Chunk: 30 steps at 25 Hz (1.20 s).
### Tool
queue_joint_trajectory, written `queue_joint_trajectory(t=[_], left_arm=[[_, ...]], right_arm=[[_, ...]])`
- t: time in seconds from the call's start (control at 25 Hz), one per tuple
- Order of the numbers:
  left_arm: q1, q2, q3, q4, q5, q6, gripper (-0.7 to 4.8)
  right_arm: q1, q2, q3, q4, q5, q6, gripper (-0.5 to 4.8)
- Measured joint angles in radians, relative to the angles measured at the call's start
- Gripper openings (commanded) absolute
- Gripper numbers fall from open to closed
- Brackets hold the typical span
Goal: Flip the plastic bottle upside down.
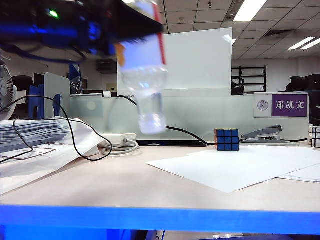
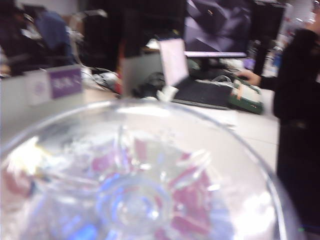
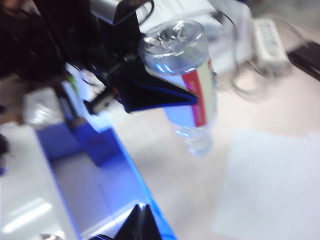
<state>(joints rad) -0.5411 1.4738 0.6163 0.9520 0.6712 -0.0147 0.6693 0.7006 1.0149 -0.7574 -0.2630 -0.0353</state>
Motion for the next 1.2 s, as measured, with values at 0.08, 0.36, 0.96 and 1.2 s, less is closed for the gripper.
queue_joint_trajectory(t=[0.08, 0.36, 0.96, 1.2], left_arm=[[-0.021, 0.058, 0.039, 0.001, 0.0, 0.006, -0.06], [-0.062, 0.271, 0.16, 0.01, -0.039, 0.035, -0.06], [-0.077, 0.413, 0.287, 0.042, -0.043, 0.064, -0.06], [-0.077, 0.415, 0.287, 0.042, -0.043, 0.067, -0.06]], right_arm=[[0.027, -0.044, -0.013, -0.036, 0.08, 0.009, -0.09], [0.155, -0.181, -0.101, -0.132, 0.309, 0.085, -0.09], [0.261, -0.243, -0.282, -0.109, 0.375, 0.166, -0.09], [0.261, -0.243, -0.287, -0.05, 0.375, 0.167, -0.09]])
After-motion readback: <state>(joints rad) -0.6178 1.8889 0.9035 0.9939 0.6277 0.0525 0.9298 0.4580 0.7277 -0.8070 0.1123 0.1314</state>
